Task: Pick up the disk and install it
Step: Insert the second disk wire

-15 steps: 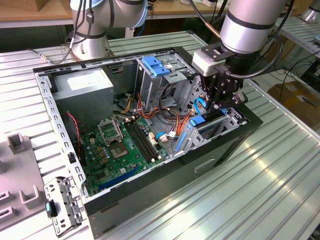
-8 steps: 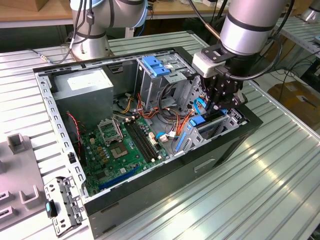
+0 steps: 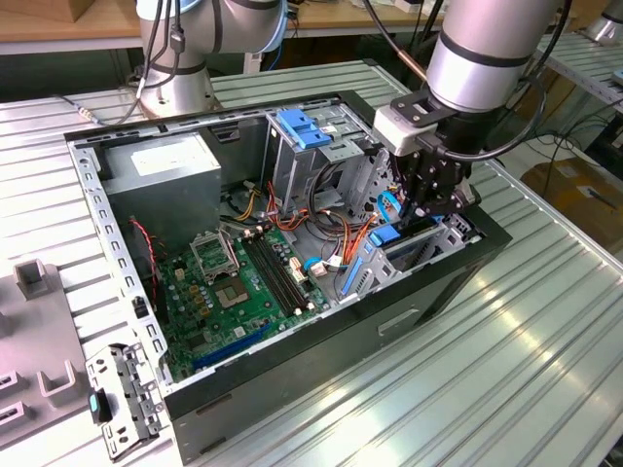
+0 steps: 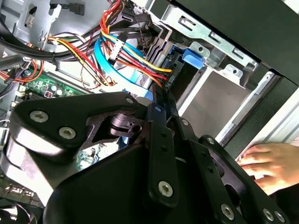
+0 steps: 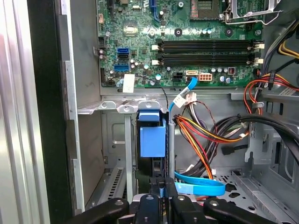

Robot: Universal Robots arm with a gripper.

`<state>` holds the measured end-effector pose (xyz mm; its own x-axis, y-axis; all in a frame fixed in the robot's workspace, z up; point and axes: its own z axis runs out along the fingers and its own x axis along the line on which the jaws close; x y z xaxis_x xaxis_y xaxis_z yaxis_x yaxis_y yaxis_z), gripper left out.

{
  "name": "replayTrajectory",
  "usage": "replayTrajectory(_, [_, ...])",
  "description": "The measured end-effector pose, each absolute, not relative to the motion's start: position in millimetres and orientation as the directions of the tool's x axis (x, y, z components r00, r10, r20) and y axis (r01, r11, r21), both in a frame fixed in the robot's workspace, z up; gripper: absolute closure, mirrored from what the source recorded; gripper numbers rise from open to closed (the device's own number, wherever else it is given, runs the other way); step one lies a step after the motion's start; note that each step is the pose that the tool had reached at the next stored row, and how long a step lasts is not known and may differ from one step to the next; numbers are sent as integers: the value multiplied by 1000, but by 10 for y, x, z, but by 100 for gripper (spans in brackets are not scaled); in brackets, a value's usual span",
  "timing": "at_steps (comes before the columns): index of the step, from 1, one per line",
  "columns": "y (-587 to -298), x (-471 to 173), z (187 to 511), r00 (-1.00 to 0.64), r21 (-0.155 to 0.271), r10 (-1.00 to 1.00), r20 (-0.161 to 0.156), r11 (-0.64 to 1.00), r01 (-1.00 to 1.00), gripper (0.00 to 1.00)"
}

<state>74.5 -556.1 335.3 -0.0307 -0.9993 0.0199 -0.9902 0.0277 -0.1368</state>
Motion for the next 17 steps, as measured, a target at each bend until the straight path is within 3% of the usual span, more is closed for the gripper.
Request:
replayTrajectory(1, [-5561,745,3361,-31,-137,-999,19,28,-990,82])
replayTrajectory(2, [-5560,747,3382,-30,-137,-999,17,28,-990,76])
replayTrajectory(8, [-5559,745,3629,-31,-137,-999,19,28,-990,76])
replayTrajectory(13, [-5559,745,3631,-31,-137,-999,20,28,-990,89])
replayTrajectory(17, [-5558,745,3631,-31,-137,-999,20,28,-990,89])
